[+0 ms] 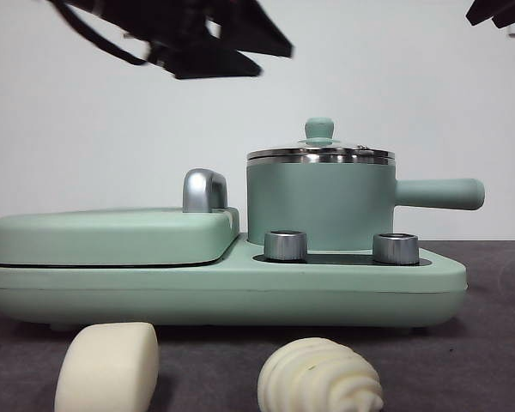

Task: Put the buns in a small steamer

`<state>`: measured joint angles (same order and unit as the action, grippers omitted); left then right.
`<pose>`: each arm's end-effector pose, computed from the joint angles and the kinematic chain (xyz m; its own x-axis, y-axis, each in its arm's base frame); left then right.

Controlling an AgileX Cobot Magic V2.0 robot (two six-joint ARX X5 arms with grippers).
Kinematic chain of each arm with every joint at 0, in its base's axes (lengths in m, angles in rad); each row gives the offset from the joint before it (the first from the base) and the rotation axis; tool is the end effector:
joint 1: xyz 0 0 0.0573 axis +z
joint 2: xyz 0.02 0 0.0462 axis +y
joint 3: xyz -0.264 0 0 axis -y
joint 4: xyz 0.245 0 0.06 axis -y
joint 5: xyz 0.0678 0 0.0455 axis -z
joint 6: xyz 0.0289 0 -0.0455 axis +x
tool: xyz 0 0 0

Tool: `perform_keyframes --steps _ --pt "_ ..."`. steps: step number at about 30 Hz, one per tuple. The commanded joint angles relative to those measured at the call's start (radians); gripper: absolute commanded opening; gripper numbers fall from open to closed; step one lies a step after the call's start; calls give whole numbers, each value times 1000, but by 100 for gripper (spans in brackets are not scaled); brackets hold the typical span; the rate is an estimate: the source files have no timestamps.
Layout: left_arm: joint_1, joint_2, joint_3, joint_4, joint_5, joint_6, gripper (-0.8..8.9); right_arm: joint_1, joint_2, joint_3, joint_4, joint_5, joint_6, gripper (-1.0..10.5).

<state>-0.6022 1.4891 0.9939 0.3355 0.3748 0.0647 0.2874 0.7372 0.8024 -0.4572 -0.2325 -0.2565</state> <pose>0.2709 -0.1991 0.2879 0.5498 -0.8221 -0.1480 0.8317 0.5552 0.0057 0.1456 0.0500 0.3202 0.7971 0.4759 -0.3718 -0.5573 0.8168 -0.1493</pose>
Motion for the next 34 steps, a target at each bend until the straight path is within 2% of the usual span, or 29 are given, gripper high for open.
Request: perform_keyframes --steps 1,7,12,21,31,34 --pt "-25 88 85 8 -12 -5 309 5 6 17 7 1 14 232" --pt "-45 225 217 -6 -12 4 309 5 6 17 7 1 14 232" --pt "-47 300 278 -6 -13 49 309 5 6 17 6 1 14 232" --pt "-47 316 280 -108 -47 77 309 5 6 17 6 0 14 232" --pt "-47 317 280 -118 -47 81 306 5 6 17 6 -2 14 232" --pt "-47 317 280 -119 -47 81 251 5 6 17 6 -2 14 232"
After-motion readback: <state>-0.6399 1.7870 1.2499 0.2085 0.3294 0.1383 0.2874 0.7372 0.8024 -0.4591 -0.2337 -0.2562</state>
